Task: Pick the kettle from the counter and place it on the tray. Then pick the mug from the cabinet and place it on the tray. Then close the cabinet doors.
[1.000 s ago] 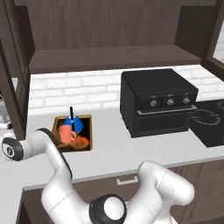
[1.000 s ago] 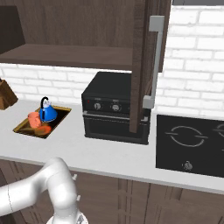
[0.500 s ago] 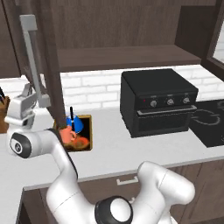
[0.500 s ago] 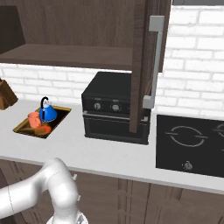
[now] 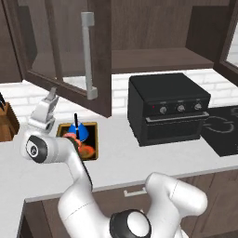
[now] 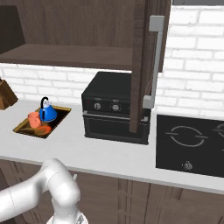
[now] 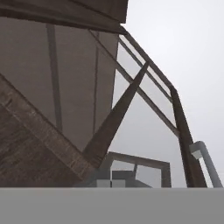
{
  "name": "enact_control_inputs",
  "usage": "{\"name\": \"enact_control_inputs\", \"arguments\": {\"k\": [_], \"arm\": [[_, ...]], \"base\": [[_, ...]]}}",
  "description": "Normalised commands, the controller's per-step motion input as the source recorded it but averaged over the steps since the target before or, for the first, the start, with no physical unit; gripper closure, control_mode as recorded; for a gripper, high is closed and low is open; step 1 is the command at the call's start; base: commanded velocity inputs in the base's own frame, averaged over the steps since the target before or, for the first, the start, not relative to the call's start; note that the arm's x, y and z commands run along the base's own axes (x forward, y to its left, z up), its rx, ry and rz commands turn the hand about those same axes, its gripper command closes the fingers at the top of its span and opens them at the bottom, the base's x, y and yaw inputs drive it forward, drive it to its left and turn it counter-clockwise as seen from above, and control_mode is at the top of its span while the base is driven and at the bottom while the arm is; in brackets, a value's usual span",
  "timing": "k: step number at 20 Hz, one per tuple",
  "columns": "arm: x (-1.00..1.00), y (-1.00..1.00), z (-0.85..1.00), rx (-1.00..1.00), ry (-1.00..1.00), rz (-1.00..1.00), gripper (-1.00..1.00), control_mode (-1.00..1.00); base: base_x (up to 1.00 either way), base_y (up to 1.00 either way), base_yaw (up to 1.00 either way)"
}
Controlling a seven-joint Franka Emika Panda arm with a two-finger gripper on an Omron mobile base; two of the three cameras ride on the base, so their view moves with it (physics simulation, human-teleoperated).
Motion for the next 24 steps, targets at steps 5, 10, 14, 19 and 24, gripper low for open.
{"name": "enact_control_inputs", "arguments": {"k": [5, 10, 14, 19, 24], "arm": [[0.06, -0.85, 0.44, 0.06, 0.09, 0.07, 1.00, -1.00], [0.31, -0.63, 0.68, 0.04, 0.20, 0.08, 1.00, -1.00], [0.45, -0.61, 0.78, 0.04, 0.30, 0.11, 1.00, -1.00], [0.54, -0.67, 0.66, 0.02, 0.33, 0.12, 1.00, -1.00], [0.68, -0.73, 0.42, 0.00, 0.31, 0.16, 1.00, -1.00]], "base": [[0.00, 0.00, 0.00], [0.00, 0.00, 0.00], [0.00, 0.00, 0.00], [0.00, 0.00, 0.00], [0.00, 0.00, 0.00]]}}
